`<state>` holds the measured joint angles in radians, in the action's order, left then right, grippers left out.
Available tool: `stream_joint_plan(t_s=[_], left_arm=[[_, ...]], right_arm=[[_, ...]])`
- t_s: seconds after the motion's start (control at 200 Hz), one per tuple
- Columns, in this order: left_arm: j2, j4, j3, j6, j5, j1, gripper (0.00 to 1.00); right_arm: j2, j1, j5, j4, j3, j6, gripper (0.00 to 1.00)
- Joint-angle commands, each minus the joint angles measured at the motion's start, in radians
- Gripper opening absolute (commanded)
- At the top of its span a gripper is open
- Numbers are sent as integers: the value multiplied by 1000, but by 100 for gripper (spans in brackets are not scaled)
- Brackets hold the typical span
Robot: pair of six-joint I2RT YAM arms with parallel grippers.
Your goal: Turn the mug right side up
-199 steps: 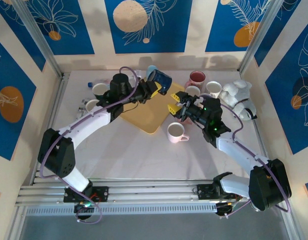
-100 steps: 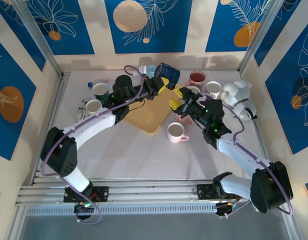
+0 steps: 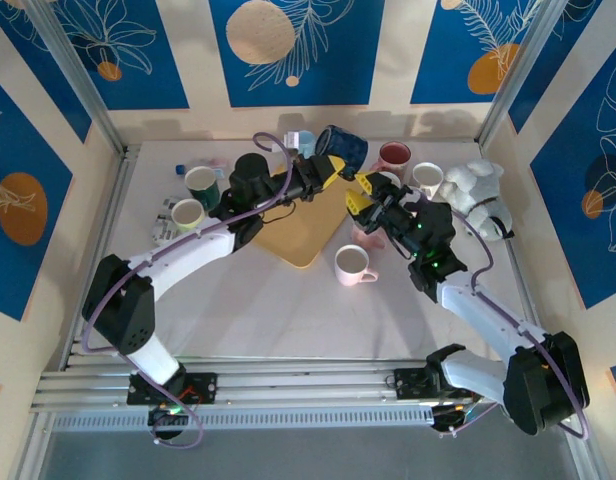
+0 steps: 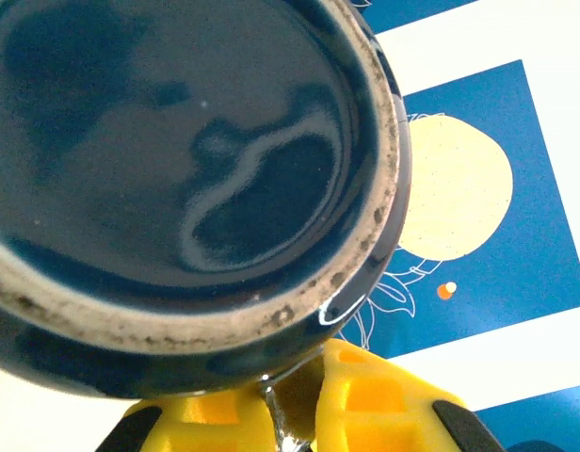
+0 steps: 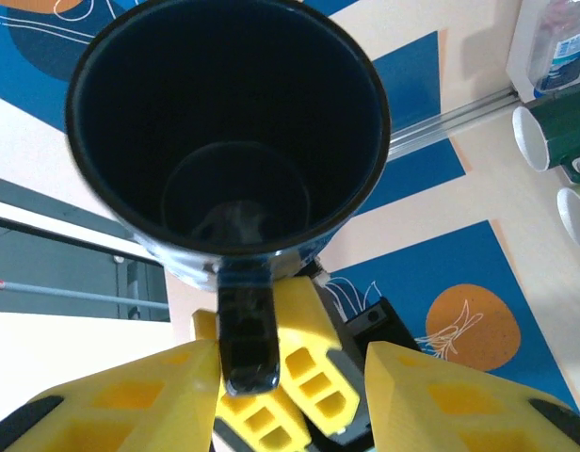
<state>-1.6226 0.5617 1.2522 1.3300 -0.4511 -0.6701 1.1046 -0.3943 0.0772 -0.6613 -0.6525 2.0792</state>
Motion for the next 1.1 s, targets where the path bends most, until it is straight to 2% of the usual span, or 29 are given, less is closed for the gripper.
stream_joint_plan(t_s=[0.0,0.265,0.52,0.8,0.915,0.955,1.055,1.095], left_arm=[[10,117,62,-15,6,-21,0],[1,113,73,-11,8,-29,0],[12,115,50,-12,15,-33,0],[23,113,24,-26,-11,-33,0],[33,101,15,-44,-20,-31,0],[36,96,13,-50,-25,-29,8],[45,58,20,-70,-56,-23,35],[48,36,25,-79,-74,-19,41]], right_arm=[[17,5,-24,-64,-31,22,42],[55,6,-42,-98,-44,32,36],[67,3,-83,-111,-54,36,21],[66,5,-85,-100,-61,11,0],[65,13,-74,-88,-69,-27,0],[64,18,-62,-86,-77,-48,0],[67,34,-26,-81,-105,-106,0],[69,43,-7,-79,-115,-134,0]])
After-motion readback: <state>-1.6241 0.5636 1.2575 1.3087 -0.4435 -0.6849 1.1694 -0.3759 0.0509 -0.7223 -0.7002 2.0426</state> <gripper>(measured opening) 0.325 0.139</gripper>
